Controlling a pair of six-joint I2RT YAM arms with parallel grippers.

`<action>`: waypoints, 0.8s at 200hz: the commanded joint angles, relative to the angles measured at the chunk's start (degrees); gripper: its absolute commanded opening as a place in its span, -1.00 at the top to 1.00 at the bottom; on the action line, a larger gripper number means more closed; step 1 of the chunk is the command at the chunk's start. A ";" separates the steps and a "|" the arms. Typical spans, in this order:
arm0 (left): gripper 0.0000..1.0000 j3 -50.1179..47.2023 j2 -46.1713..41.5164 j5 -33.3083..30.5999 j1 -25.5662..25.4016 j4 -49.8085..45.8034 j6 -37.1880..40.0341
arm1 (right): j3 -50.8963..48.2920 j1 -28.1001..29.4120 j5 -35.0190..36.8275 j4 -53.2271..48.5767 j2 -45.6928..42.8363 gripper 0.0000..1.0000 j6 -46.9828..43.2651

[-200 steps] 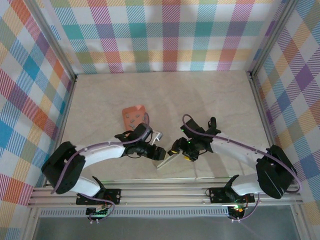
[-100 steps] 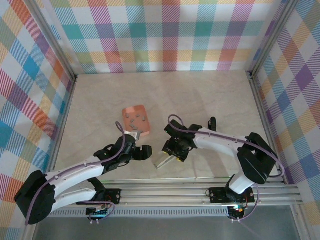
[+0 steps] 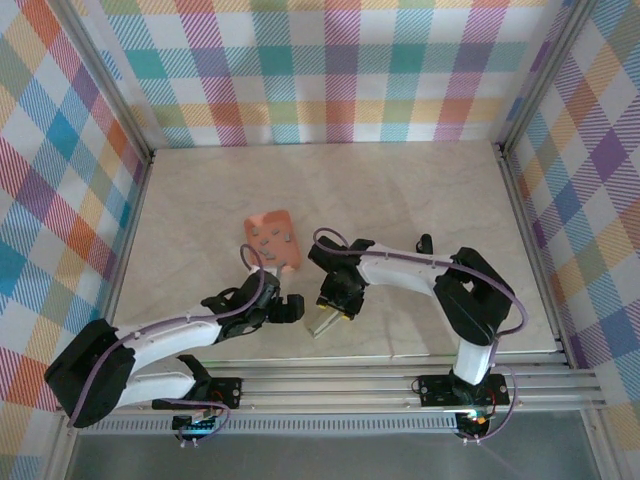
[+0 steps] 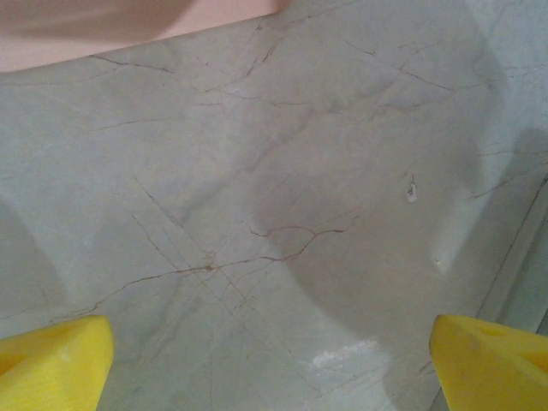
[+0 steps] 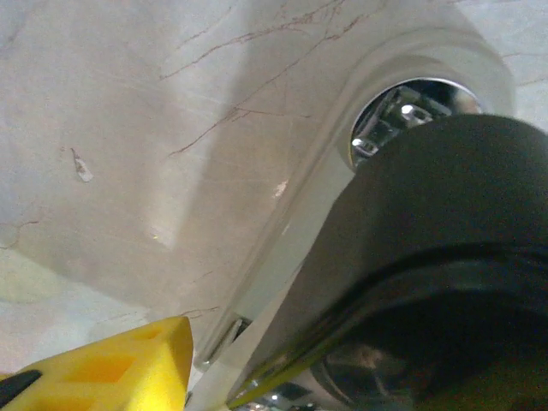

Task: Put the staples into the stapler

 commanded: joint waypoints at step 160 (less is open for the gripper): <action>-0.99 -1.14 -9.57 -4.53 1.46 -2.38 2.22 | 20.61 -13.90 2.91 -8.98 10.38 0.55 -41.86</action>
